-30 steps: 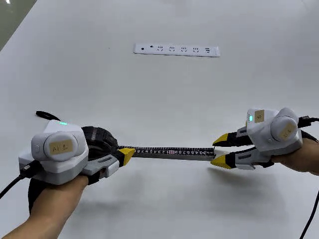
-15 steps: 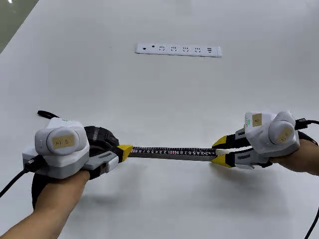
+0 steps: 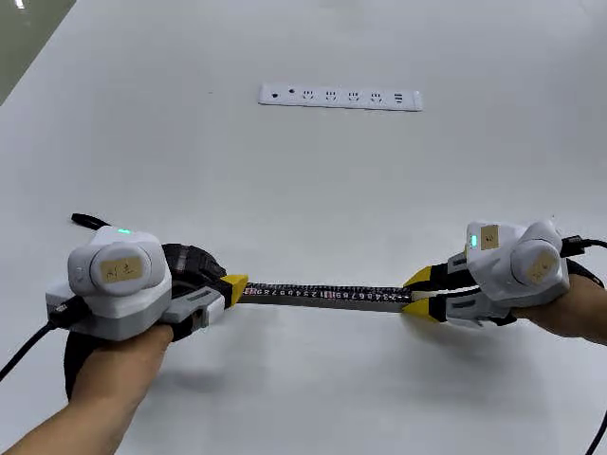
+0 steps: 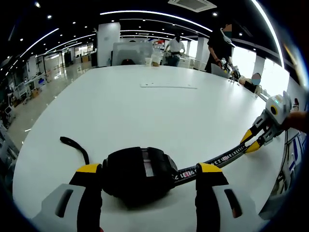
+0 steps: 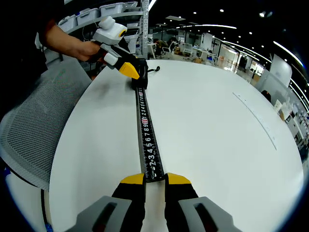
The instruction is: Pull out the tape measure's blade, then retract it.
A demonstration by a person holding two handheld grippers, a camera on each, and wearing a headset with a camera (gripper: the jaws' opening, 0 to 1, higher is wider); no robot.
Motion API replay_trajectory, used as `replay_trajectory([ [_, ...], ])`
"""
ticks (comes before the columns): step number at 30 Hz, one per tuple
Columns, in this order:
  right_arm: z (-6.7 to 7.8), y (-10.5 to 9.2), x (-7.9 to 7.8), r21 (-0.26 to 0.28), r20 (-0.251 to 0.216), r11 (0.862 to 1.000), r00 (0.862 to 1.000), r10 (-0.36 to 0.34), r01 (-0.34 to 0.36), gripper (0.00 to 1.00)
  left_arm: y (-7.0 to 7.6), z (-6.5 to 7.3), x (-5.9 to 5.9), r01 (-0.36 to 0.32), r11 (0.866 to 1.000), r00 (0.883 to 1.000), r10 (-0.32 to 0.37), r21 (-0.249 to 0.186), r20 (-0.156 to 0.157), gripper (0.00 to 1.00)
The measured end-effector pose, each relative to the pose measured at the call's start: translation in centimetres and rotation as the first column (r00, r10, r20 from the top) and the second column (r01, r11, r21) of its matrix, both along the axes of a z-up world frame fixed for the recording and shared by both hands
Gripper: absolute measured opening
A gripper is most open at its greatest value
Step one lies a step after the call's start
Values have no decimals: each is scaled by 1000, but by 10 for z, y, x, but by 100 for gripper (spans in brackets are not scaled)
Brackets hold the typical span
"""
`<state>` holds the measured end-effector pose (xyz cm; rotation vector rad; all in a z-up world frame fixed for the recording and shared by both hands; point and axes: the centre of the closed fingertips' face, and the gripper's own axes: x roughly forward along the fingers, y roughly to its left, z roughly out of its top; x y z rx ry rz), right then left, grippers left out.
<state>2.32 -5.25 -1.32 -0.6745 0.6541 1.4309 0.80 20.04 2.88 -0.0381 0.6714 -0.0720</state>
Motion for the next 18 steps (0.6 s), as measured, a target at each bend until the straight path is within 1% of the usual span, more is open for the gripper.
replay_trajectory([
  [4, 0, 0, -1, -1, -7, 1000, 1000, -7, 7, 11, 2, -1, 0, -8, 1000, 1000, 8, 7, -4, 73],
  [7, 0, 0, -1, -2, -14, 1000, 1000, -13, 13, 10, 3, -3, 0, -18, 1000, 1000, 18, 15, -15, 72],
  [9, 0, -1, -1, -6, -10, 1000, 1000, -7, 7, 10, 5, -4, 0, -29, 999, 999, 29, 17, -18, 70],
  [18, 0, -2, -1, -10, -3, 1000, 1000, 5, -5, 9, 9, -5, 5, -68, 998, 997, 68, 2, -20, 67],
])
